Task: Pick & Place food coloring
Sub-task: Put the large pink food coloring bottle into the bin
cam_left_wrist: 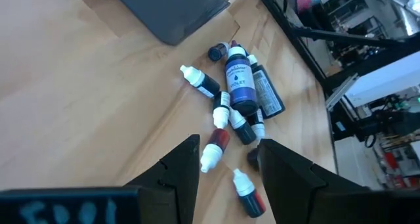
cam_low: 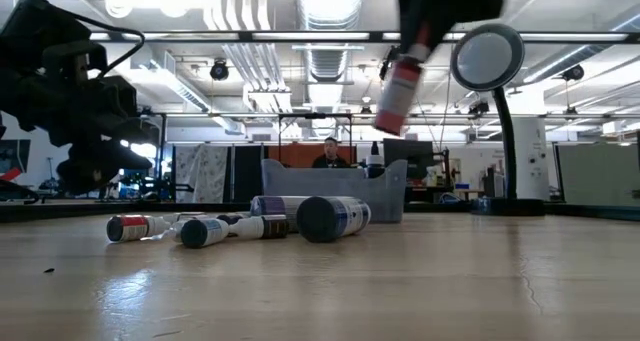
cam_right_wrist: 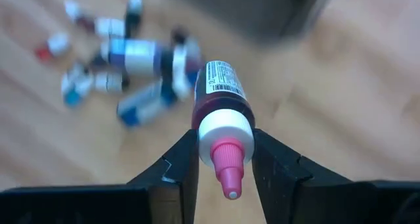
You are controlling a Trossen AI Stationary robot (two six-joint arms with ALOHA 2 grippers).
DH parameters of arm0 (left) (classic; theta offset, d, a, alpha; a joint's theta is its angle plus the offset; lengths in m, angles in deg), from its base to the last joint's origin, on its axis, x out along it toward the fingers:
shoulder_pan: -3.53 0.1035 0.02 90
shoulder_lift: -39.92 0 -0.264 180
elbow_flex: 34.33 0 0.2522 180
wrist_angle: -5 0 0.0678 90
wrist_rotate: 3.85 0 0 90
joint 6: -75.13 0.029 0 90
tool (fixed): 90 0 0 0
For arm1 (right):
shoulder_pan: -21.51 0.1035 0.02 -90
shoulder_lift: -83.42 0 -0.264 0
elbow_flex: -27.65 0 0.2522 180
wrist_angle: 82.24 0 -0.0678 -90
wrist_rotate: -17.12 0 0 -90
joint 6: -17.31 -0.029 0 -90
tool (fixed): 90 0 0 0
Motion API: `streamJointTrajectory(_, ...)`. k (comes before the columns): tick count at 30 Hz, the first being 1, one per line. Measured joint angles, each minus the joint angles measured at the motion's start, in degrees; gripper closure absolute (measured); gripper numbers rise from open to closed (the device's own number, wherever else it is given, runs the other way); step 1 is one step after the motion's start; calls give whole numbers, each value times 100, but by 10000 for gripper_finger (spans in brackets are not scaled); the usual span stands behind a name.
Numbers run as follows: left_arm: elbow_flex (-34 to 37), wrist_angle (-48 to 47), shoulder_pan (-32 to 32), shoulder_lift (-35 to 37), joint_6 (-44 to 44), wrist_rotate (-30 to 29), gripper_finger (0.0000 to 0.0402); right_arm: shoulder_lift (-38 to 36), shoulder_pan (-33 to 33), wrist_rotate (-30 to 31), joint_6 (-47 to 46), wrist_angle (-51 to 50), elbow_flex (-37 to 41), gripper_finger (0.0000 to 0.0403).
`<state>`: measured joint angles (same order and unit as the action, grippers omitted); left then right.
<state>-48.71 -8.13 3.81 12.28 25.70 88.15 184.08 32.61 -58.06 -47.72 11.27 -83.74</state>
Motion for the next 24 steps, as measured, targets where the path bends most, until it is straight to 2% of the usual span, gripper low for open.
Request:
streamJointTrajectory(3,0,0,-4,0,-142,4,271,190,-454,344,1012,-4,-531,299)
streamJointTrajectory(9,0,0,-4,0,-282,10,271,844,-1274,67,2363,-367,-1235,299)
streamJointTrajectory(16,0,-1,-8,0,-297,15,271,1630,-1669,-473,2855,-794,-1558,298)
streamJointTrajectory(24,0,-2,-23,0,-322,31,271,1909,-1625,-633,3013,-744,-1552,296)
